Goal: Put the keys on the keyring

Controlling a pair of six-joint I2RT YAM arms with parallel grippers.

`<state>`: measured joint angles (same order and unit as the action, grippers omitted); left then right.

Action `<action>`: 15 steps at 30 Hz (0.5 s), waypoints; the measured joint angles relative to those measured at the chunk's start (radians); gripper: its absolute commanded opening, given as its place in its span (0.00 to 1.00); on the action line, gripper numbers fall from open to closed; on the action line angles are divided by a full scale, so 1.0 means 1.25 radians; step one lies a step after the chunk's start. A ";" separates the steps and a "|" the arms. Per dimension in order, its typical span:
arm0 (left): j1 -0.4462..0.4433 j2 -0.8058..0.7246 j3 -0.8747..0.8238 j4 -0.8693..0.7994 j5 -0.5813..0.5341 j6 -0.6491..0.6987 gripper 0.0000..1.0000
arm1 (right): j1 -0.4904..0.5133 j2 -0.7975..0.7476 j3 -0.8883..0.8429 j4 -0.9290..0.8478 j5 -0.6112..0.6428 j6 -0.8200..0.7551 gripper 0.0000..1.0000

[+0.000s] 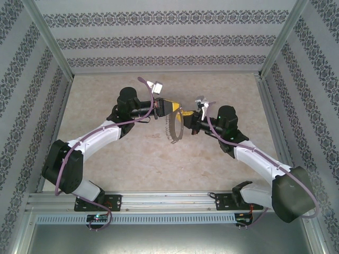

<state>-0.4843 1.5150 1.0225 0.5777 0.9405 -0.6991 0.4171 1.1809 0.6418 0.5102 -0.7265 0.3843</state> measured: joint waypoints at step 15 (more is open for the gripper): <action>0.000 -0.012 -0.025 0.055 -0.008 -0.009 0.00 | 0.005 -0.034 -0.001 -0.023 -0.031 0.000 0.00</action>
<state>-0.4847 1.4998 0.9913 0.6464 0.9306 -0.7101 0.4232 1.1389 0.6411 0.4816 -0.7658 0.3847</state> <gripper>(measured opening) 0.053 0.066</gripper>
